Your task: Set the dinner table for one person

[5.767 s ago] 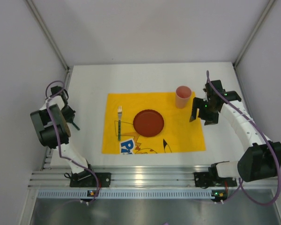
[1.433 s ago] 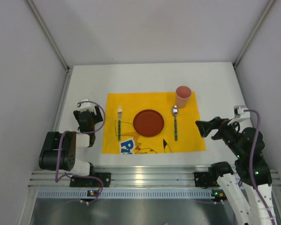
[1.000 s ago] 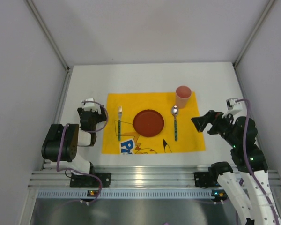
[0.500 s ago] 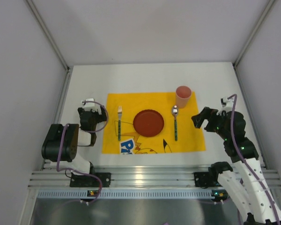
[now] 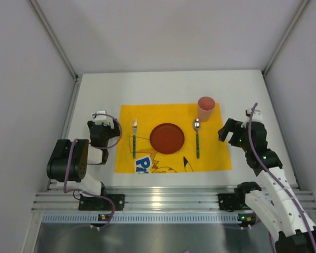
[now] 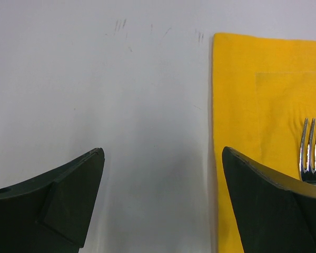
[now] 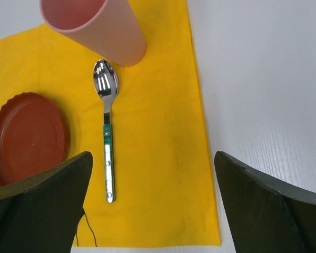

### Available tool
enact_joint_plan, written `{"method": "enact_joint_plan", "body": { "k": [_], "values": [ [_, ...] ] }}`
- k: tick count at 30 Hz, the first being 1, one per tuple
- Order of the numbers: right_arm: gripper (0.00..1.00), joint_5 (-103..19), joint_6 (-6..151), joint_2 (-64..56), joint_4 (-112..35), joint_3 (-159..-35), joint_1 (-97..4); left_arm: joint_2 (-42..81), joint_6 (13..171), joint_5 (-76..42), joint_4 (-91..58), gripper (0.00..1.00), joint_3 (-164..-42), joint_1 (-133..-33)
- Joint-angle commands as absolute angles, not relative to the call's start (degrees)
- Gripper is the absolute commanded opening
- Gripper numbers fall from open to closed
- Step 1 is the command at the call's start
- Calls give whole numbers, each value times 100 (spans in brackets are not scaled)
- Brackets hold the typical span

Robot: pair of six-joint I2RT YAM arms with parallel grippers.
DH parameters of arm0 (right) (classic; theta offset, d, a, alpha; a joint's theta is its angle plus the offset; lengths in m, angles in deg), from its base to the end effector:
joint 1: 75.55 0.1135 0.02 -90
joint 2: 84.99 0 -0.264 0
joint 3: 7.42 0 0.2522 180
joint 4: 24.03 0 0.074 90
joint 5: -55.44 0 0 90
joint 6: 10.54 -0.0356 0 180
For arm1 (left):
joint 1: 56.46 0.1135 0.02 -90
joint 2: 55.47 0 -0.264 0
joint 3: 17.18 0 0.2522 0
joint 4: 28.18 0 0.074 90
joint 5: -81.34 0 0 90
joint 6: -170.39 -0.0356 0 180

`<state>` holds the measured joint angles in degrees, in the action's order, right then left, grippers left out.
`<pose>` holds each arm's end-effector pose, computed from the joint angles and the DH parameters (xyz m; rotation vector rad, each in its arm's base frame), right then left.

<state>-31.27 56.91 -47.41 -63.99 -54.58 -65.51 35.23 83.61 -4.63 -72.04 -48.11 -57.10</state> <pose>0.1520 0.0248 0.2611 0.2647 2.0960 0.2813 0.2555 -0.0004 0.1296 -0.0906 1.8456 0.0180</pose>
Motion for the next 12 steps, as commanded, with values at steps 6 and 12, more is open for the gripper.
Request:
{"method": "enact_joint_plan", "body": {
  "k": [6, 12],
  "values": [
    [100, -3175, 5854, -3868, -5335, -5800, -6570, 3471, 8329, -550, -7717, 98, -4905, -5699],
    [100, -2745, 6073, -3569, -5229, -5975, -6579, 3471, 8329, -559, -7717, 98, -4905, -5699]
  ]
}}
